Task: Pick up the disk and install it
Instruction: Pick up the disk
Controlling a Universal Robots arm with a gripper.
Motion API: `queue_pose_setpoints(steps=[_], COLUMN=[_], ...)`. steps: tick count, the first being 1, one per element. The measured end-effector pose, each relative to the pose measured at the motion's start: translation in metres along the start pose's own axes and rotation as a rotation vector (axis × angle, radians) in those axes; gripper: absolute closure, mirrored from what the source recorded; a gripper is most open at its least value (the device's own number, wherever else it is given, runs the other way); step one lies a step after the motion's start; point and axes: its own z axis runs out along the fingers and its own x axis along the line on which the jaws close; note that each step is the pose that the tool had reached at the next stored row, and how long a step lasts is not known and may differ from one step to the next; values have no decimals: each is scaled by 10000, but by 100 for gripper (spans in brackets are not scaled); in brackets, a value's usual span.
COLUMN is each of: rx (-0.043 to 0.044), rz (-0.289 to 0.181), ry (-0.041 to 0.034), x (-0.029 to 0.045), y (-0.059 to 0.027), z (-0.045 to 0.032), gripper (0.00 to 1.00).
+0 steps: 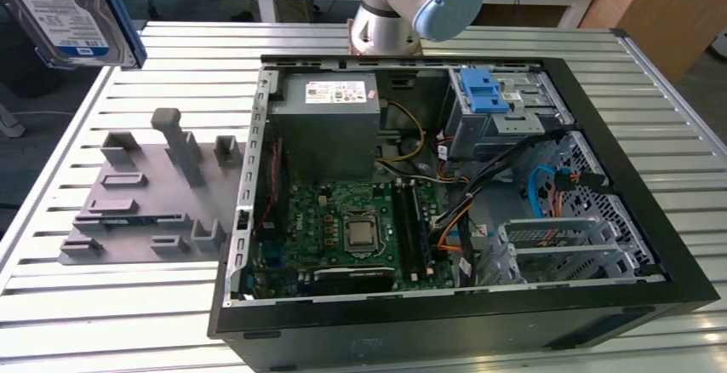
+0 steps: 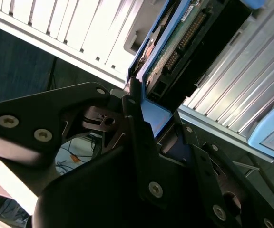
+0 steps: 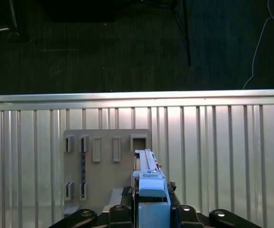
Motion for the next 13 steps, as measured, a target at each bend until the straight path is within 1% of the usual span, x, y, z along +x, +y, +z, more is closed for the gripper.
queue_pose_setpoints(steps=[8, 10, 13], rx=[-1, -3, -2], rz=[0, -1, -1], ry=[-4, -13, -28], x=[-3, -2, 26], y=[2, 2, 1], z=[-131, -151, -155], gripper=[64, 64, 64])
